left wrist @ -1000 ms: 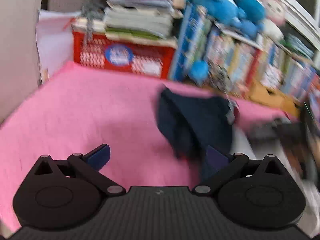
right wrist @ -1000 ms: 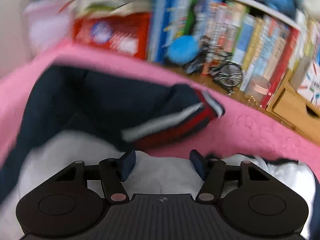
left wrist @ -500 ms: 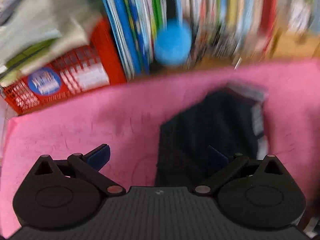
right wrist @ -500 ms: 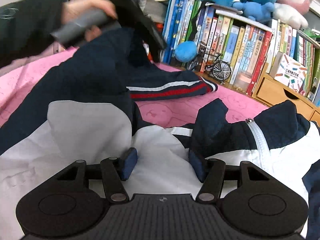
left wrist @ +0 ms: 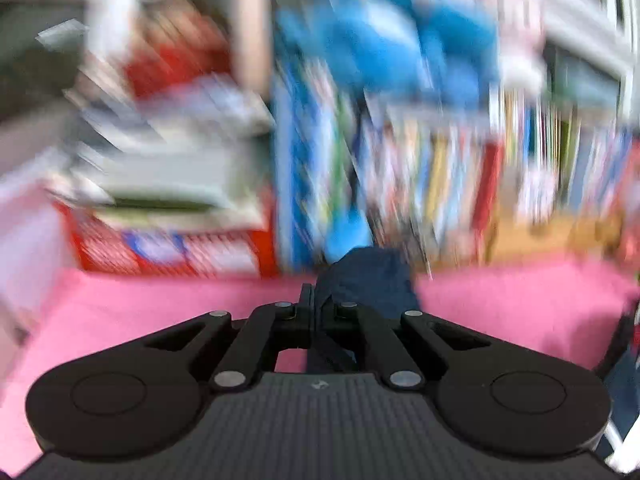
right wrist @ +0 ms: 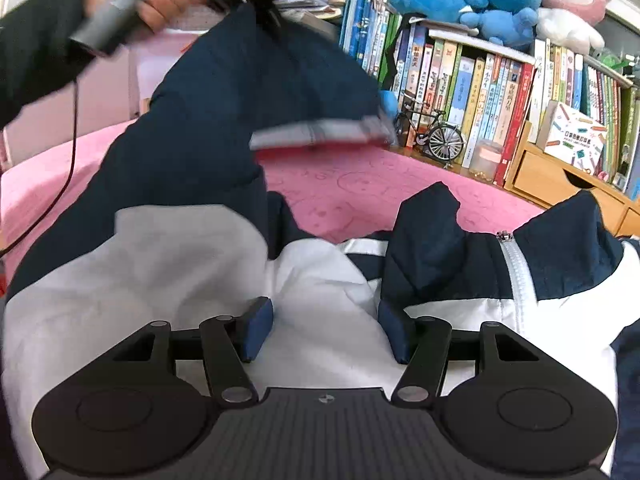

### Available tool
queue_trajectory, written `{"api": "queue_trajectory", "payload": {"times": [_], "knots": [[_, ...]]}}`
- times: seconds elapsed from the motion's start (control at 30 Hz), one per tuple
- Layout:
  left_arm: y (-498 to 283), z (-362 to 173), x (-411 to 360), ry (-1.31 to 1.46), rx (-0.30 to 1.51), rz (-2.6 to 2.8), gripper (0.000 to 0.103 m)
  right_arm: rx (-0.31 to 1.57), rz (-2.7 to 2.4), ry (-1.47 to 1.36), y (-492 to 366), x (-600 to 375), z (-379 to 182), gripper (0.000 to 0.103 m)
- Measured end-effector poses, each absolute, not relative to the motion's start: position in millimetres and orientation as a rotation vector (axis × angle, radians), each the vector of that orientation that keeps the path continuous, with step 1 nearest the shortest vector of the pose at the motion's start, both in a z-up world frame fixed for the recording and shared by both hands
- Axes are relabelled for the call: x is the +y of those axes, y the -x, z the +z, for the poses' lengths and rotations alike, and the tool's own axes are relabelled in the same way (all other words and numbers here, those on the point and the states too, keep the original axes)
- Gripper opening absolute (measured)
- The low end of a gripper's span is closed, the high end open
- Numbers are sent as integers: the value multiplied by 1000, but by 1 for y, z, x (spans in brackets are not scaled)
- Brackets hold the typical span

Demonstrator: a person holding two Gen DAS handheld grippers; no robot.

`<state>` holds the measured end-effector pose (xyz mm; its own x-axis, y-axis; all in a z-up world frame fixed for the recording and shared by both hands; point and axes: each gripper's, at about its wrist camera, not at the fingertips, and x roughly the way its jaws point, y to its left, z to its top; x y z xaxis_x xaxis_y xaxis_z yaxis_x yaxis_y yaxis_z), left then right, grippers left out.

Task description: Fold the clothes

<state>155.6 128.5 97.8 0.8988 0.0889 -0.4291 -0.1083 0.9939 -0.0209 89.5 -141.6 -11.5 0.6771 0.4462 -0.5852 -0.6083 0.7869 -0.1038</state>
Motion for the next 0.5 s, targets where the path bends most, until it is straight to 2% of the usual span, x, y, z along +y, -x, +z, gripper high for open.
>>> {"api": "queue_trajectory", "payload": {"times": [0.1, 0.17, 0.33, 0.47, 0.5], "knots": [[-95, 99, 148, 83, 318, 220, 3, 574, 639, 274, -66, -147, -4, 64], [-69, 80, 161, 97, 364, 288, 3, 587, 682, 245, -55, -155, 2, 83], [-21, 0, 202, 103, 658, 471, 7, 594, 734, 229, -35, -169, 11, 85], [18, -33, 215, 228, 798, 480, 13, 557, 725, 185, -36, -186, 25, 86], [28, -30, 213, 226, 787, 484, 15, 530, 706, 174, -38, -193, 30, 86]]}}
